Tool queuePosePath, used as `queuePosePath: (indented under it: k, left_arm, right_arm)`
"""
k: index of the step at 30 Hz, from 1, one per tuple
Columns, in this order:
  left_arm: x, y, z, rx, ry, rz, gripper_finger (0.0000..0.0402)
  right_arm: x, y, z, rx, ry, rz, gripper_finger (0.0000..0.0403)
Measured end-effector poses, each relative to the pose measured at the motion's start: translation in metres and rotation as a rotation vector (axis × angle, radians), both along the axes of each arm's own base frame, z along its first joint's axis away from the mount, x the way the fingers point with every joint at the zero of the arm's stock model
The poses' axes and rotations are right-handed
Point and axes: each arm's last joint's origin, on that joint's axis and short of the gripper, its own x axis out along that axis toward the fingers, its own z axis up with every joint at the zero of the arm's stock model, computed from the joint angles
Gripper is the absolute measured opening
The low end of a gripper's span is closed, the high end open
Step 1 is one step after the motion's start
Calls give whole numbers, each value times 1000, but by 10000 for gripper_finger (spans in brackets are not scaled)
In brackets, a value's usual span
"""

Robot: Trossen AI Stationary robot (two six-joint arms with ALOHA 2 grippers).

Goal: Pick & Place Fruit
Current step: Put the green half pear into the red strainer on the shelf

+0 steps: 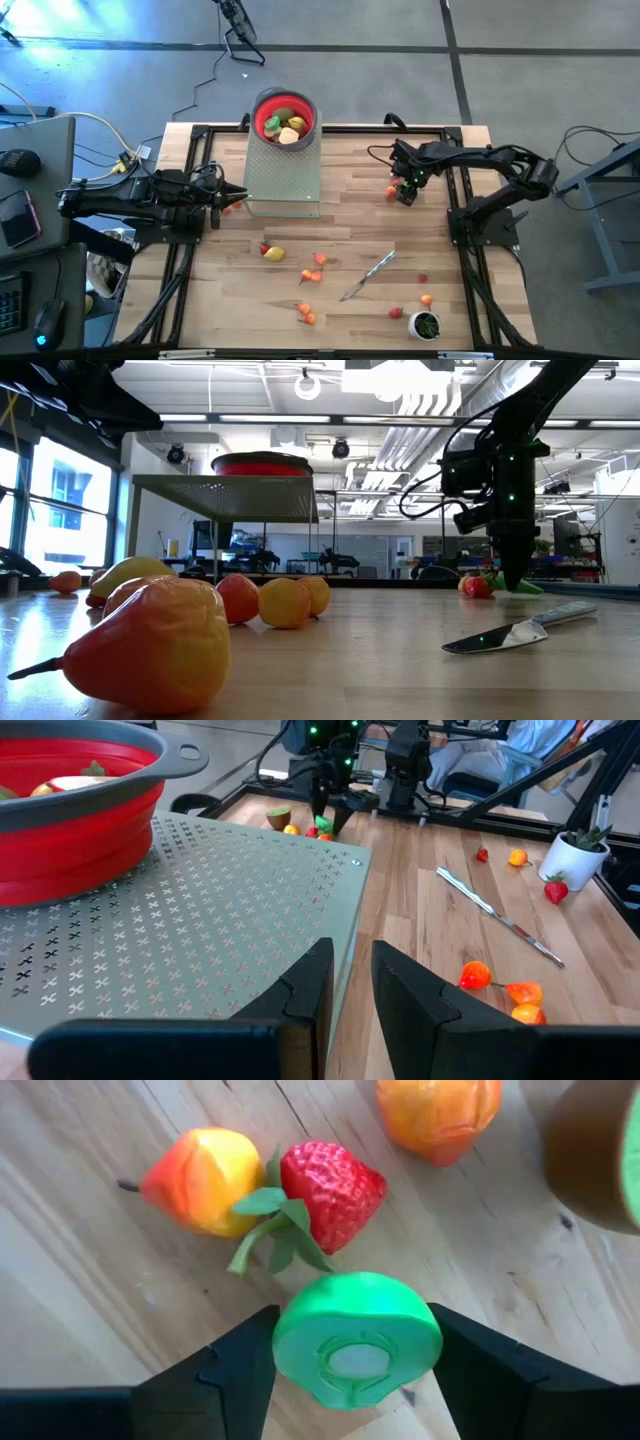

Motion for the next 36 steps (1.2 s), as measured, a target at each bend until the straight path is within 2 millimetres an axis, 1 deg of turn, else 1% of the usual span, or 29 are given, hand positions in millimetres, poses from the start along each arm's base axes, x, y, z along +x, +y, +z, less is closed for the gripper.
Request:
queuePosePath:
  k: [3,7,10,16,19,23,30,33,36]
  left_arm:
    - [0,0,0,0,0,0,67]
    - [0,0,0,0,0,0,67]
    - [0,0,0,0,0,0,67]
    - [0,0,0,0,0,0,67]
    - [0,0,0,0,0,0,67]
    - [0,0,0,0,0,0,67]
    - [0,0,0,0,0,0,67]
    - [0,0,0,0,0,0,67]
    - [0,0,0,0,0,0,67]
  right_arm:
    - [-3,4,7,-6,-11,6,234]
    - [-6,10,22,-31,-51,-12,225]
    - [-9,15,35,-64,-111,-27,223]
    - [-16,28,64,-150,-277,-60,232]
    - [-17,32,78,-202,-392,-72,228]
    - [-13,37,98,-281,-587,-74,226]
    - [4,44,130,-400,-927,-15,226]
    - [11,48,142,-444,-1051,25,226]
    - [16,53,151,-493,-1137,39,227]
